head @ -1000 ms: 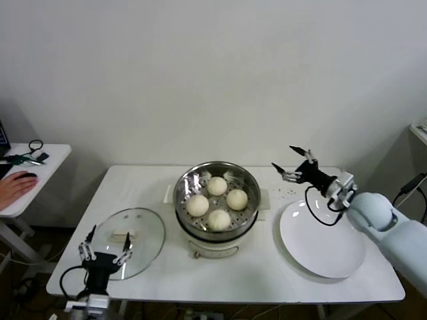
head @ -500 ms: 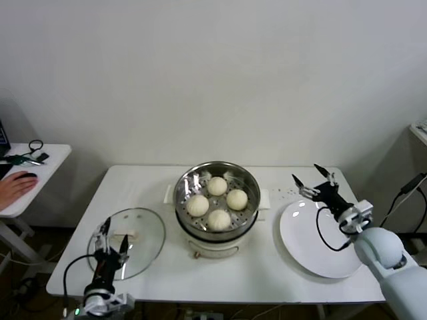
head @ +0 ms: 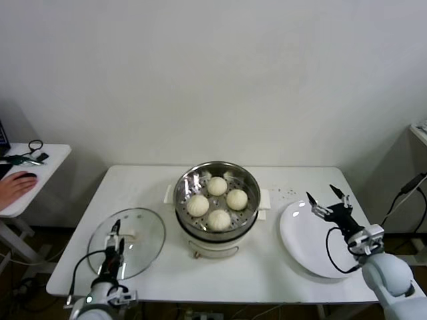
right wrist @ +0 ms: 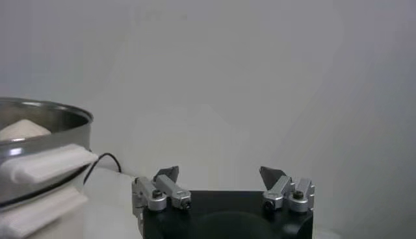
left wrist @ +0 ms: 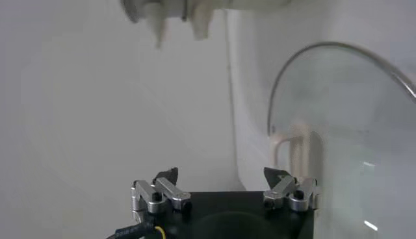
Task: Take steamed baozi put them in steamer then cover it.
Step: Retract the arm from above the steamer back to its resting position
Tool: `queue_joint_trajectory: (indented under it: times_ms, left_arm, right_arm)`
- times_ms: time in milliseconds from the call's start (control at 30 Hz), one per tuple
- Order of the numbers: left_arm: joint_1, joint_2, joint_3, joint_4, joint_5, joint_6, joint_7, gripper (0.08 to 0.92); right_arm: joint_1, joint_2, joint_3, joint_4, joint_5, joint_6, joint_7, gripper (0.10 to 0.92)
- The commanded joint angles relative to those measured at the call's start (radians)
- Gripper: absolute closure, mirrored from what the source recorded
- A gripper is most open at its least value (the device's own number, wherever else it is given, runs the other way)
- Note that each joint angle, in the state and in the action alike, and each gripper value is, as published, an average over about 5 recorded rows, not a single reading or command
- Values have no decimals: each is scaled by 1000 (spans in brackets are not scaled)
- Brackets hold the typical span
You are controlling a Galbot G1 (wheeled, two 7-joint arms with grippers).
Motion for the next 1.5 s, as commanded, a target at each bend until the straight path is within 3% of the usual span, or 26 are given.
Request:
queue_joint_trajectory:
  times_ms: [33, 1300, 1500]
  left_arm:
    - [-92, -8, -15, 148, 101, -36, -41, 177]
    - [-246, 23, 3, 319, -17, -58, -134, 179]
    - [-244, 25, -2, 340, -32, -67, -132, 311]
  right_arm:
    - [-51, 34, 56, -9, -30, 1, -1, 203]
    - [-49, 83, 71, -32, -110, 26, -36, 203]
    - [-44, 98, 63, -38, -127, 29, -37, 203]
